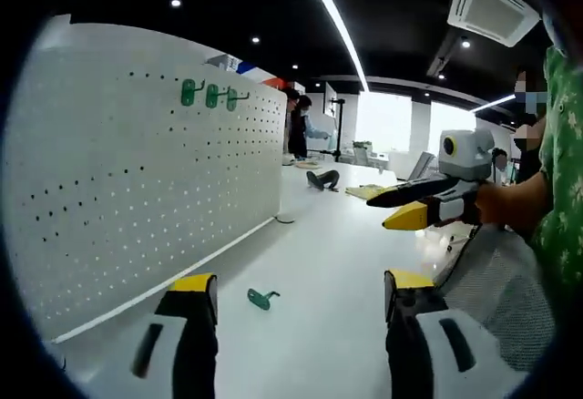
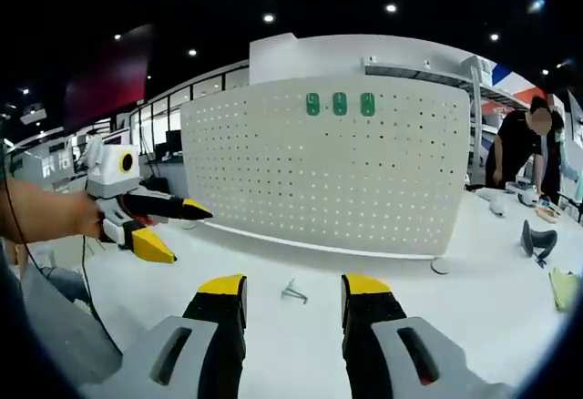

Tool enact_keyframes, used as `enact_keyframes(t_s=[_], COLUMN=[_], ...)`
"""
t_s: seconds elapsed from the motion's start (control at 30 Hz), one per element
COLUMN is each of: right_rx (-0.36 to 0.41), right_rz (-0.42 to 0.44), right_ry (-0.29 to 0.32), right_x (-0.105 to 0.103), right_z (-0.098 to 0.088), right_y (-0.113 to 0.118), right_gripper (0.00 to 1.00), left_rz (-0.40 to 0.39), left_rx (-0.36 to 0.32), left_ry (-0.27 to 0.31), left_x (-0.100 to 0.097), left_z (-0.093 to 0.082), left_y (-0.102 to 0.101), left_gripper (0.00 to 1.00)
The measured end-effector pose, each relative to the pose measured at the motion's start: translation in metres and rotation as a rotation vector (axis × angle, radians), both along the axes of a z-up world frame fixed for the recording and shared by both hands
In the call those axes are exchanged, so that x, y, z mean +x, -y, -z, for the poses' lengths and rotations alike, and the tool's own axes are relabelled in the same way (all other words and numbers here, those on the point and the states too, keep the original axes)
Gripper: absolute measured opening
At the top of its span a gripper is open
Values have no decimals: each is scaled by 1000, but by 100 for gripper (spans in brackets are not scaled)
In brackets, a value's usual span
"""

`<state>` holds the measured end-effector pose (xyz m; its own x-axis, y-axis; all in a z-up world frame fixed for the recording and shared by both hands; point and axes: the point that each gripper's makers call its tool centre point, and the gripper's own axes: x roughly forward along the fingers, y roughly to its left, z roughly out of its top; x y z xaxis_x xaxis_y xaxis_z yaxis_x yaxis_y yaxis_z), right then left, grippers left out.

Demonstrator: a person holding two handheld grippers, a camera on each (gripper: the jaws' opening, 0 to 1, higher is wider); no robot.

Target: Insert the hook assembly into the mounting plate slot until the hook locks in place.

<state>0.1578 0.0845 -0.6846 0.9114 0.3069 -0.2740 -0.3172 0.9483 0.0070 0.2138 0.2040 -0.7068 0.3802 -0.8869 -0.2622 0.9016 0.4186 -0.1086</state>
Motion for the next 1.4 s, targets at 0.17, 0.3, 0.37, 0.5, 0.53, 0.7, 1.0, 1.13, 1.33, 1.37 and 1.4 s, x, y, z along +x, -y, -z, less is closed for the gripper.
enact_keyframes(t_s=[0.17,0.3,0.37,0.5,0.53,0.7,1.0,1.13,1.33,1.37,1.4], right_rx=[3,6,6,8,10,16,27,32,41,43,43], right_rz=[11,22,28,35,36,39,48,44,42,43,44], right_ry=[-7,-10,-12,-17,-20,-27,-44,-52,-59,-62,-64], right_x=[1,3,4,5,5,5,5,5,7,8,8], right_z=[4,5,6,8,9,13,20,23,26,27,27], right_y=[4,8,11,14,14,15,21,20,20,21,21], right_gripper=[41,41,41,41,41,41,40,40,39,39,39], left_rz=[2,-6,-10,-24,-42,-93,-92,-98,-113,-113,-115], left_rx=[32,74,87,123,133,157,233,246,269,267,269], left_ry=[-17,-26,-33,-27,-25,-13,1,4,16,14,16], left_x=[14,23,27,33,36,46,44,47,54,54,55], left_z=[19,37,46,61,65,78,108,115,125,125,125], left_y=[16,24,28,36,37,40,52,59,62,62,62], left_gripper=[67,58,57,53,53,48,44,42,37,35,35])
